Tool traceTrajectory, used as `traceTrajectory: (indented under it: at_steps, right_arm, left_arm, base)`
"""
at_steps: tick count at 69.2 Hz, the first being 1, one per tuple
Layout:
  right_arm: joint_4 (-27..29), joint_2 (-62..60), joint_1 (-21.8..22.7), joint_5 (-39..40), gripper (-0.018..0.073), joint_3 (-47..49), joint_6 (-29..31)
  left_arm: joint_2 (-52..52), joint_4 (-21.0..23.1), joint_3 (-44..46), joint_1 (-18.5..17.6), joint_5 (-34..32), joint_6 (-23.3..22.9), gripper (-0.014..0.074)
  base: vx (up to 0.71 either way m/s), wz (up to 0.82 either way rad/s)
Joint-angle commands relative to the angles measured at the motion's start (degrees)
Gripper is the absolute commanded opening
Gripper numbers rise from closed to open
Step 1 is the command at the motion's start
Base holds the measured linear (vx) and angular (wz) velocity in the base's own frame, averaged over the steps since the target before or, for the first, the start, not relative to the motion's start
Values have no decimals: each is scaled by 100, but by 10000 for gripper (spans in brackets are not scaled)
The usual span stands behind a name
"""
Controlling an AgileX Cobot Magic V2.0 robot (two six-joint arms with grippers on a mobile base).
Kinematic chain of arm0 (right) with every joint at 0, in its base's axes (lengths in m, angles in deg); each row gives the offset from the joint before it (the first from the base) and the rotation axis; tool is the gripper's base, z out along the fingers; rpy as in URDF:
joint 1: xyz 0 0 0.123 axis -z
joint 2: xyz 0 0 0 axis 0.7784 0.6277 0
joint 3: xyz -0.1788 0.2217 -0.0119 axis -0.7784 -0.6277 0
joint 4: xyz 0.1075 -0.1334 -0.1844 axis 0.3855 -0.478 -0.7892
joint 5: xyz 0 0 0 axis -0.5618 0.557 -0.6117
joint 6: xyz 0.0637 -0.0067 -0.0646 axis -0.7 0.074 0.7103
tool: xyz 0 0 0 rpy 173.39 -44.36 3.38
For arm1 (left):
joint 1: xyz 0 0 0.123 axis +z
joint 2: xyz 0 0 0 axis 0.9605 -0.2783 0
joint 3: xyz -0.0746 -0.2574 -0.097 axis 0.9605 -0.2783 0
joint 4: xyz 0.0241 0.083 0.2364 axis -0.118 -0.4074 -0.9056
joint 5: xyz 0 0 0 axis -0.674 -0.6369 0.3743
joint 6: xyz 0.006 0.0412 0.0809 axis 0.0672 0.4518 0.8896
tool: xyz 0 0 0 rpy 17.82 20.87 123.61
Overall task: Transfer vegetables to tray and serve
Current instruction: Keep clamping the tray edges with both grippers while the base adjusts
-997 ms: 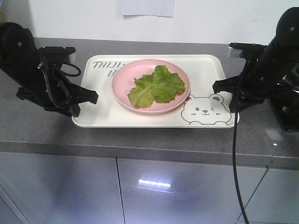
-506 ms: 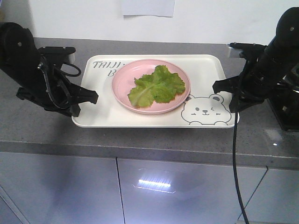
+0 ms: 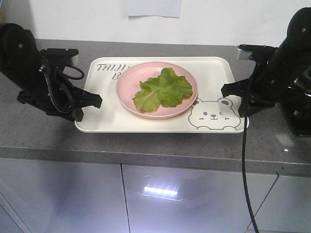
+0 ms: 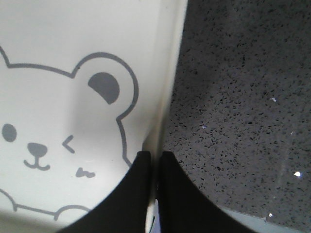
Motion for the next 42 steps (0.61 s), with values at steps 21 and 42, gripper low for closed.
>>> traceTrajectory:
  at_steps: [21,42]
  right_arm:
    - [645,-349,-97,277,-4,201,222]
    - [645,-349,-97,277,-4,201,222]
  left_arm:
    - [328,643,241,-159,-402,191,-6]
    - [328,643,241,-159,-402,191,-6]
  base:
    - [0,0]
    - [0,0]
